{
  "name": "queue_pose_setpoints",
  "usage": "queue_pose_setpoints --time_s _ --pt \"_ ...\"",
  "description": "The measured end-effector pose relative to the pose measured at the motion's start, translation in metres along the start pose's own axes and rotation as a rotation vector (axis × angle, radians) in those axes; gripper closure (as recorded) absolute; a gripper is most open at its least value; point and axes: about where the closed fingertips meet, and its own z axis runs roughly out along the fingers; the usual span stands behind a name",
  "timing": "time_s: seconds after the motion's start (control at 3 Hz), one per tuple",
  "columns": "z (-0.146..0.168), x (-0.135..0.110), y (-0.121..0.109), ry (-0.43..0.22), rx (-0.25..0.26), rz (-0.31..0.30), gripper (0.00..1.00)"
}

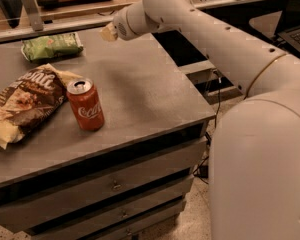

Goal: Move green jalapeno chip bag near coke can

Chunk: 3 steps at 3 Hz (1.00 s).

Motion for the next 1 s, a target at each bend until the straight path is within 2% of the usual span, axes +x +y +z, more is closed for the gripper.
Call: queue_pose_setpoints --time_s 0.33,0.67,1.0 --pt "0.029 -0.013 0.001 -0.048 -0.065 -0.047 0.16" --pt "0.076 -0.018 0.014 -0.061 -0.132 -0.078 0.00" --pt "0.105 -0.016 0.023 -0.063 -0.163 -0.077 0.00"
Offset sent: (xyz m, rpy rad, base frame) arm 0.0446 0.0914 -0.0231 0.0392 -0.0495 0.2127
